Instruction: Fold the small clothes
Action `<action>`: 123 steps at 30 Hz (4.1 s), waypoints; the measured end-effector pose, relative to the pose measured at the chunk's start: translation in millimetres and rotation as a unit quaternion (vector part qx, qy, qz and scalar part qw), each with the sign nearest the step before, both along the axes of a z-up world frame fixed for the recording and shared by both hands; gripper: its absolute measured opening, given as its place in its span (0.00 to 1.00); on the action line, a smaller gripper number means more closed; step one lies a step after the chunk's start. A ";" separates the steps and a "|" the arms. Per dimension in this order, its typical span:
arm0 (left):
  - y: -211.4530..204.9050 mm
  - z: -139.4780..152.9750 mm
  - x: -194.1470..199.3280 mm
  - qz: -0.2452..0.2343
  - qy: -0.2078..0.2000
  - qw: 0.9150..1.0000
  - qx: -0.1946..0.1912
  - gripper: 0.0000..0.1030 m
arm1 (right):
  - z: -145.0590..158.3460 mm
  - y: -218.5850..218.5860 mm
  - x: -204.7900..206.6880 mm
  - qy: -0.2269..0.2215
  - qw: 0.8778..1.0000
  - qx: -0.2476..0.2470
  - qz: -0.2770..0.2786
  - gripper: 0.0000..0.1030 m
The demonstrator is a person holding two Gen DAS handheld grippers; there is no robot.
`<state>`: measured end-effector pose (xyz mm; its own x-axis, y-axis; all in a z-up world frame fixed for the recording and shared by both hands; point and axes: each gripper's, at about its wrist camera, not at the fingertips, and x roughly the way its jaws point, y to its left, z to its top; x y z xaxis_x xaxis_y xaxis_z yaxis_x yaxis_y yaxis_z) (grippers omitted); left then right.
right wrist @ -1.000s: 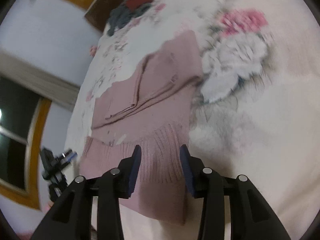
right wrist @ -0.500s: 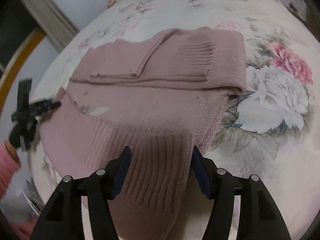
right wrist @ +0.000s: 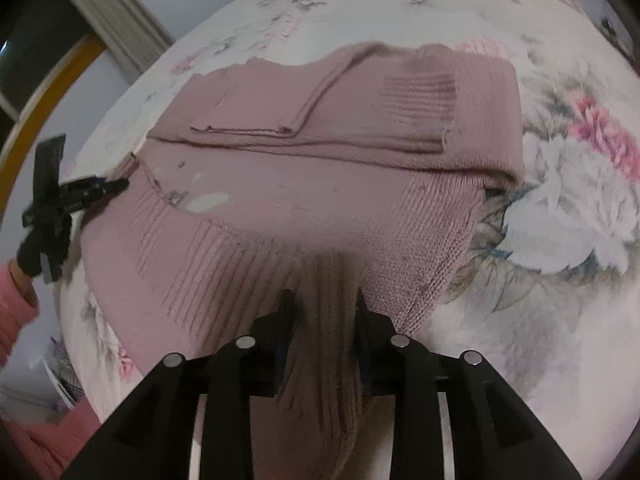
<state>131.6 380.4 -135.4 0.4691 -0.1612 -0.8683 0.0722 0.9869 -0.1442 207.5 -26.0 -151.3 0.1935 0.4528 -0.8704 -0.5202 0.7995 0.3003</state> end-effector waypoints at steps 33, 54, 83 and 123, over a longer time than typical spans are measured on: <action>-0.5 116.5 5.7 0.062 -0.177 0.981 -0.047 0.07 | 119.2 -35.9 14.3 -0.069 0.978 0.180 -0.085 0.09; 26.6 35.6 177.9 0.154 -0.084 0.985 -0.006 0.08 | 65.5 17.5 201.1 -0.054 0.982 0.055 -0.171 0.09; -39.9 33.8 62.0 0.040 -0.064 0.997 0.011 0.55 | 8.7 -38.7 39.0 0.060 0.987 0.079 -0.129 0.16; -67.4 18.9 109.6 0.039 -0.033 0.998 -0.039 0.64 | 10.9 -80.6 107.2 0.066 0.968 0.101 -0.219 0.70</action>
<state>241.2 313.0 -116.5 0.5383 -0.1882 -0.8215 0.0066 0.9757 -0.2192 314.7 -106.6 -140.4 0.2985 0.5156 -0.8031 -0.0905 0.8530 0.5140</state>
